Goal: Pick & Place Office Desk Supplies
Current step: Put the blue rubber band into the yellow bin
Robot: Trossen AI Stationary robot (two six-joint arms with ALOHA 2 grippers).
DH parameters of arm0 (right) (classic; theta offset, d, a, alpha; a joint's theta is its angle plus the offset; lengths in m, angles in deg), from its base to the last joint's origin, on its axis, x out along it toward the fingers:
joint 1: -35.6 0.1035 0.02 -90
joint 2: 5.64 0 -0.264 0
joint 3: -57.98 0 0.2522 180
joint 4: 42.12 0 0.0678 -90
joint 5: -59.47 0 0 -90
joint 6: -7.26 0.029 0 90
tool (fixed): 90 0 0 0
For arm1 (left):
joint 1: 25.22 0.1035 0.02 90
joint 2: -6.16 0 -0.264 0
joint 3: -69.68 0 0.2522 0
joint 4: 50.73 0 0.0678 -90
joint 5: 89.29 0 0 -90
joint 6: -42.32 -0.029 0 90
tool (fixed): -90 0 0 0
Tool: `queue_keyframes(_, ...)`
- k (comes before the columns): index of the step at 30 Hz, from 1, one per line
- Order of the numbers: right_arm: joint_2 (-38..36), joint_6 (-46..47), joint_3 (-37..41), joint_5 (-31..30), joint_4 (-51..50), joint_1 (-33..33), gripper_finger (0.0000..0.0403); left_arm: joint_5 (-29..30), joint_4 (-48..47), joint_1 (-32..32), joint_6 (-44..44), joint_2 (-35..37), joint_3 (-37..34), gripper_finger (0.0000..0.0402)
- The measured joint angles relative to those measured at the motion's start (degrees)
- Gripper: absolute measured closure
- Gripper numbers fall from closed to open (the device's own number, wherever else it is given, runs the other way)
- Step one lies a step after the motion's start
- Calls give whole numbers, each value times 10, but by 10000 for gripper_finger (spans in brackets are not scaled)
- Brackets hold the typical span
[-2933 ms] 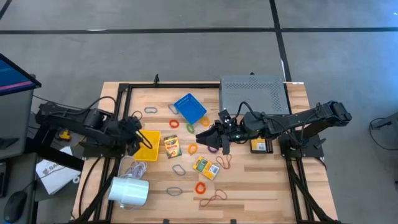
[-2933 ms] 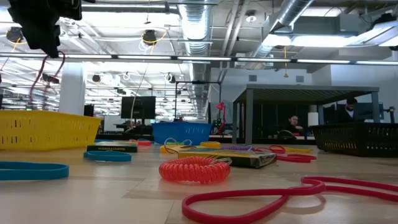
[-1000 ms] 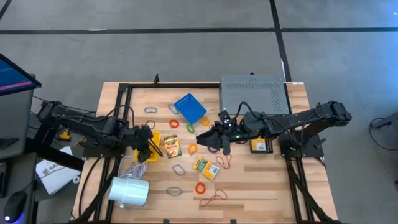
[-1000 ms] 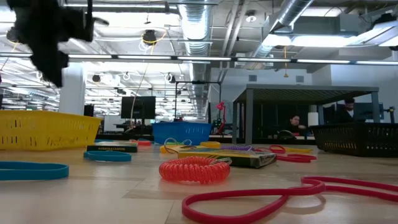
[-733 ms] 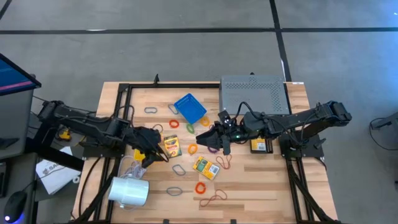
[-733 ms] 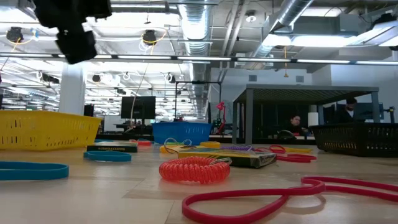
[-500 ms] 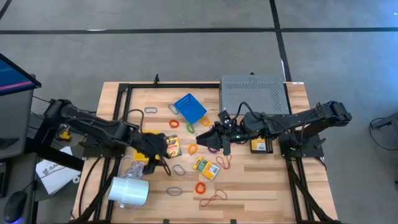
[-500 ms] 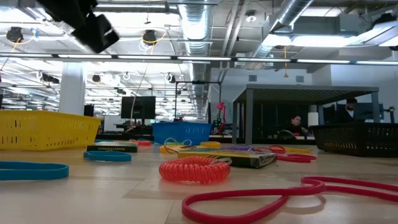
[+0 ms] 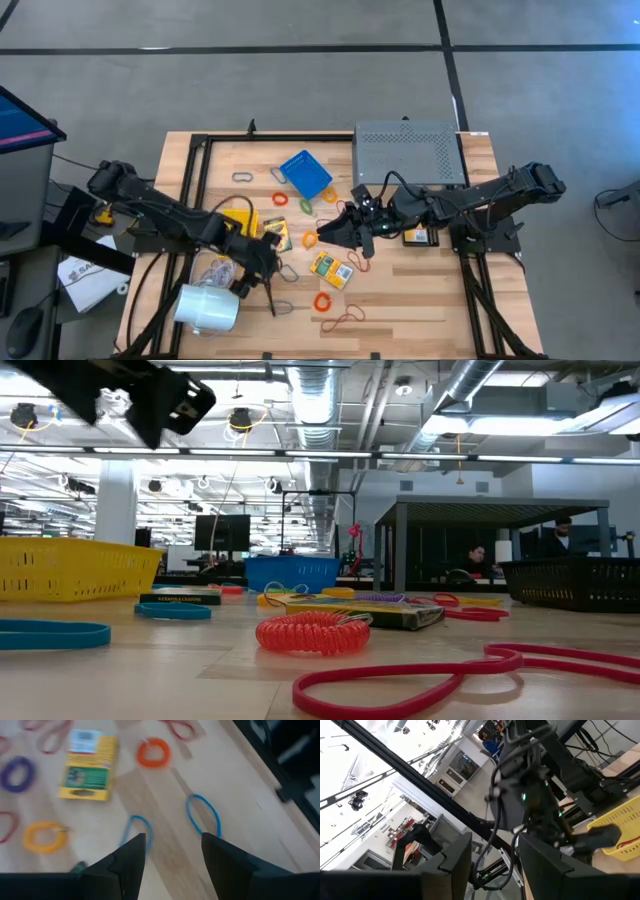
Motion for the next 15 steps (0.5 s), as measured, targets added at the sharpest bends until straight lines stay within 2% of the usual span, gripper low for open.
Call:
queue_keyframes(8,0,0,0,0,4,4,244,30,-15,-77,14,-70,26,215)
queue_keyframes(15,0,1,0,0,6,14,244,44,-40,-97,87,-146,78,215)
